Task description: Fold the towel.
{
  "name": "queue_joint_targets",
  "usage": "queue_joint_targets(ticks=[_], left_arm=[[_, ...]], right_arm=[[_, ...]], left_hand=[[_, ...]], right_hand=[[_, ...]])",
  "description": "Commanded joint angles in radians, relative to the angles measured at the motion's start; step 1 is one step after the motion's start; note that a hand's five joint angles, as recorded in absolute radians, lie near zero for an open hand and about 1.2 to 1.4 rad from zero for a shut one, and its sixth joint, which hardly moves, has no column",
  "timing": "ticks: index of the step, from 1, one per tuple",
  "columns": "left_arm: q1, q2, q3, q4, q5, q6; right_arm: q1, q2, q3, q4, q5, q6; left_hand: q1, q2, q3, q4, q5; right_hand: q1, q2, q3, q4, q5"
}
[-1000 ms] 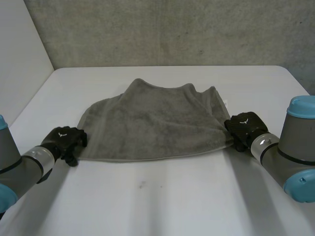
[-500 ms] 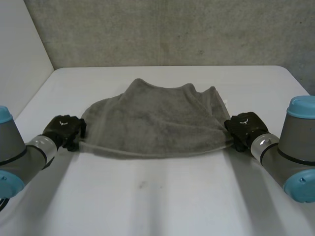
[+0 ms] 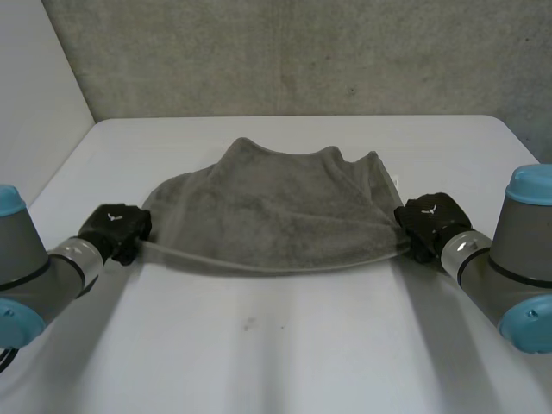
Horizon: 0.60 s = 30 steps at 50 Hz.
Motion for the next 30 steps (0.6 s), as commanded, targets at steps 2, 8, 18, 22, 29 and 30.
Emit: queue_joint_targets(ticks=[2, 8, 18, 22, 29, 30], left_arm=[[-0.011, 0.222, -0.065, -0.002, -0.061, -0.005], [-0.013, 0.355, -0.1, -0.067, -0.067, 0.0], [-0.014, 0.485, -0.152, -0.34, -0.059, 0.087], [-0.036, 0.348, -0.159, -0.332, -0.069, 0.21], [-0.103, 0.128, 0.014, -0.3, -0.075, 0.251], [-0.114, 0.094, 0.085, -0.286, -0.078, 0.25]], right_arm=[[0.002, -0.092, -0.015, 0.045, 0.007, -0.006], [-0.004, -0.199, -0.066, 0.27, 0.001, -0.055], [-0.027, -0.271, -0.043, 0.638, 0.003, -0.316], [-0.025, -0.21, -0.025, 0.564, 0.009, -0.336], [-0.012, -0.069, -0.125, 0.507, 0.049, -0.339], [-0.007, -0.049, -0.177, 0.489, 0.064, -0.333]], left_hand=[[0.241, 0.203, 0.204, 0.204, 0.226], [0.241, 0.203, 0.204, 0.204, 0.226], [0.241, 0.203, 0.204, 0.204, 0.226], [0.241, 0.203, 0.204, 0.204, 0.226], [0.241, 0.203, 0.204, 0.204, 0.226], [0.241, 0.203, 0.204, 0.204, 0.226]], right_hand=[[0.438, 0.217, 0.206, 0.203, 0.225], [0.438, 0.217, 0.206, 0.203, 0.225], [0.438, 0.217, 0.206, 0.203, 0.225], [0.438, 0.217, 0.206, 0.203, 0.225], [0.438, 0.217, 0.206, 0.203, 0.225], [0.438, 0.217, 0.206, 0.203, 0.225]])
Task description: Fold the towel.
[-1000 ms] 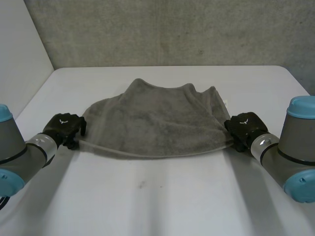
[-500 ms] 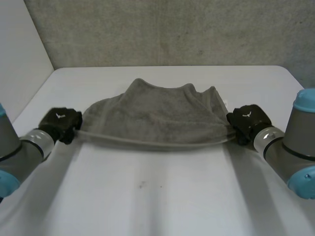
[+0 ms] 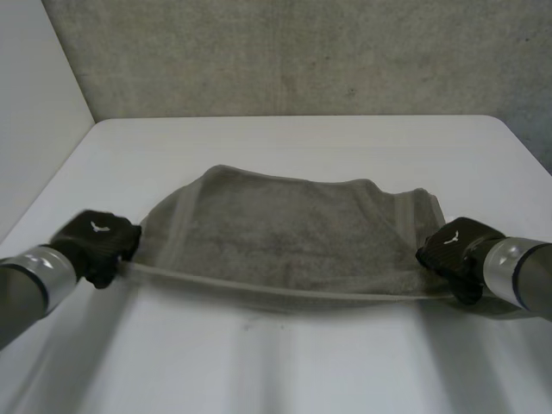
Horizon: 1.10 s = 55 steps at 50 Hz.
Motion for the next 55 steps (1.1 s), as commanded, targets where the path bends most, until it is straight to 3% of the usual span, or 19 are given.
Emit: queue_joint_targets(ticks=[1, 6, 8, 9, 11, 14, 16, 18, 22, 27, 36, 41, 47, 50, 52, 55], left_arm=[[-0.077, -0.272, 0.235, 0.053, -0.011, 0.059], [-0.128, -0.333, 0.516, 0.116, -0.06, 0.044], [-0.16, -0.37, 0.771, 0.177, -0.104, 0.012], [-0.16, -0.37, 0.772, 0.178, -0.104, 0.012], [-0.165, -0.416, 1.035, 0.24, -0.136, -0.032], [-0.166, -0.431, 1.148, 0.27, -0.141, -0.069], [-0.166, -0.44, 1.279, 0.303, -0.155, -0.158], [-0.165, -0.433, 1.283, 0.314, -0.157, -0.199], [-0.163, -0.404, 1.238, 0.311, -0.163, -0.266], [-0.142, -0.335, 0.943, 0.322, -0.147, -0.321], [-0.128, -0.319, 0.557, 0.349, -0.14, -0.324], [-0.106, -0.332, 0.289, 0.444, -0.138, -0.318], [-0.082, -0.321, 0.172, 0.503, -0.138, -0.313], [-0.071, -0.304, 0.139, 0.504, -0.138, -0.315], [-0.057, -0.269, 0.116, 0.503, -0.138, -0.321], [-0.05, -0.253, 0.102, 0.504, -0.137, -0.321]], right_arm=[[0.017, 0.157, -0.143, -0.096, 0.052, 0.009], [0.026, 0.195, -0.324, -0.228, 0.102, 0.019], [0.052, 0.192, -0.448, -0.362, 0.139, 0.024], [0.052, 0.192, -0.448, -0.363, 0.139, 0.024], [0.093, 0.174, -0.544, -0.551, 0.157, 0.027], [0.107, 0.154, -0.559, -0.659, 0.159, 0.027], [0.112, 0.108, -0.533, -0.848, 0.161, 0.024], [0.119, 0.088, -0.501, -0.899, 0.159, 0.021], [0.119, 0.071, -0.447, -0.88, 0.154, 0.021], [0.118, 0.082, -0.343, -0.76, 0.116, 0.022], [0.116, 0.149, -0.204, -0.61, 0.064, 0.022], [0.113, 0.252, -0.105, -0.518, 0.007, 0.021], [0.107, 0.277, -0.075, -0.507, -0.016, 0.042], [0.104, 0.272, -0.075, -0.51, -0.019, 0.13], [0.086, 0.258, -0.074, -0.509, -0.02, 0.281], [0.07, 0.243, -0.069, -0.51, -0.02, 0.358]], left_hand=[[0.227, 0.179, 0.181, 0.18, 0.199], [0.227, 0.179, 0.181, 0.18, 0.199], [0.227, 0.179, 0.181, 0.18, 0.199], [0.227, 0.179, 0.181, 0.18, 0.199], [0.227, 0.179, 0.181, 0.18, 0.199], [0.227, 0.179, 0.181, 0.18, 0.199], [0.227, 0.179, 0.181, 0.18, 0.199], [0.227, 0.179, 0.181, 0.18, 0.199], [0.227, 0.179, 0.181, 0.18, 0.199], [0.227, 0.179, 0.181, 0.18, 0.199], [0.227, 0.179, 0.181, 0.18, 0.199], [0.227, 0.179, 0.181, 0.18, 0.199], [0.227, 0.179, 0.181, 0.18, 0.199], [0.227, 0.179, 0.181, 0.18, 0.199], [0.227, 0.179, 0.181, 0.18, 0.199], [0.227, 0.179, 0.181, 0.18, 0.199]], right_hand=[[0.438, 0.217, 0.206, 0.203, 0.225], [0.438, 0.217, 0.206, 0.203, 0.225], [0.438, 0.217, 0.206, 0.203, 0.225], [0.438, 0.217, 0.206, 0.203, 0.225], [0.438, 0.217, 0.206, 0.203, 0.225], [0.438, 0.217, 0.206, 0.203, 0.225], [0.438, 0.217, 0.206, 0.203, 0.225], [0.438, 0.217, 0.206, 0.203, 0.225], [0.438, 0.217, 0.206, 0.203, 0.225], [0.438, 0.217, 0.206, 0.203, 0.225], [0.438, 0.217, 0.206, 0.203, 0.225], [0.438, 0.217, 0.206, 0.203, 0.225], [0.438, 0.217, 0.206, 0.203, 0.225], [0.262, 0.042, 0.03, 0.028, 0.049], [-0.272, -0.493, -0.504, -0.507, -0.485], [-0.366, -0.586, -0.598, -0.601, -0.579]])
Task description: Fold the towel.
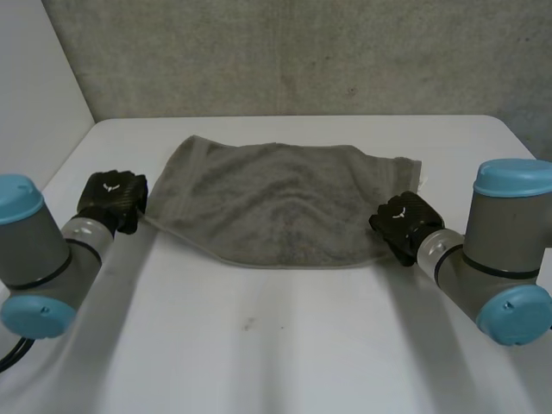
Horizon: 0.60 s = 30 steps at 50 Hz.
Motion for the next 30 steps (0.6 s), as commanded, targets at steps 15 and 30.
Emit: queue_joint_targets(ticks=[15, 30], left_arm=[[0.045, 0.116, -0.104, 0.01, 0.0, -0.008], [0.059, 0.118, -0.107, 0.011, 0.001, -0.008]], right_arm=[[-0.168, -0.243, 0.335, -0.148, -0.004, 0.463], [-0.273, -0.308, 0.571, -0.305, -0.088, 0.465]], left_hand=[[0.213, 0.179, 0.18, 0.18, 0.191], [0.213, 0.179, 0.18, 0.18, 0.191]], right_hand=[[-0.346, -0.487, -0.492, -0.491, -0.505], [-0.328, -0.469, -0.474, -0.474, -0.488]])
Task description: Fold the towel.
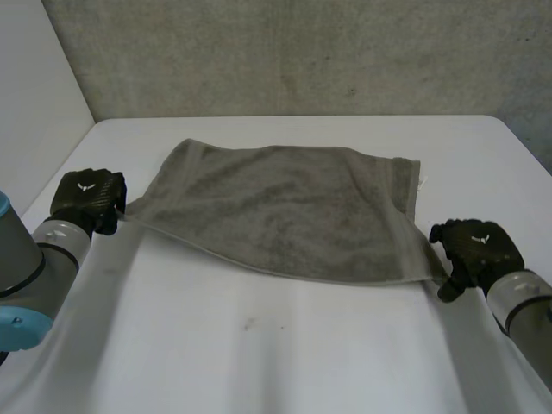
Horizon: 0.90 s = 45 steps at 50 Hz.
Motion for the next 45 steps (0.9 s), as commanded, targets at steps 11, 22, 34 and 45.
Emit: queue_joint_targets(ticks=[11, 22, 34, 45], left_arm=[[0.002, 0.0, -0.001, -0.001, 0.001, 0.0], [0.002, 0.0, -0.009, 0.001, 0.001, 0.0], [0.0, 0.0, -0.013, 0.001, 0.0, 0.002], [-0.005, 0.202, -0.015, -0.09, -0.004, 0.015]], right_arm=[[-0.061, 0.052, 0.035, -0.113, -0.064, 0.056], [-0.056, 0.133, -0.027, -0.135, -0.065, 0.274], [-0.062, 0.169, -0.067, -0.162, -0.064, 0.329], [-0.071, -0.161, -0.193, -0.063, -0.119, 0.114]], left_hand=[[0.213, 0.179, 0.18, 0.18, 0.191], [0.213, 0.179, 0.18, 0.18, 0.191], [0.213, 0.179, 0.18, 0.18, 0.191], [0.213, 0.179, 0.18, 0.18, 0.191]], right_hand=[[0.168, 0.116, 0.13, 0.143, 0.149], [0.253, 0.201, 0.216, 0.228, 0.234], [1.016, 0.964, 0.978, 0.99, 0.996], [1.016, 0.964, 0.978, 0.99, 0.996]])
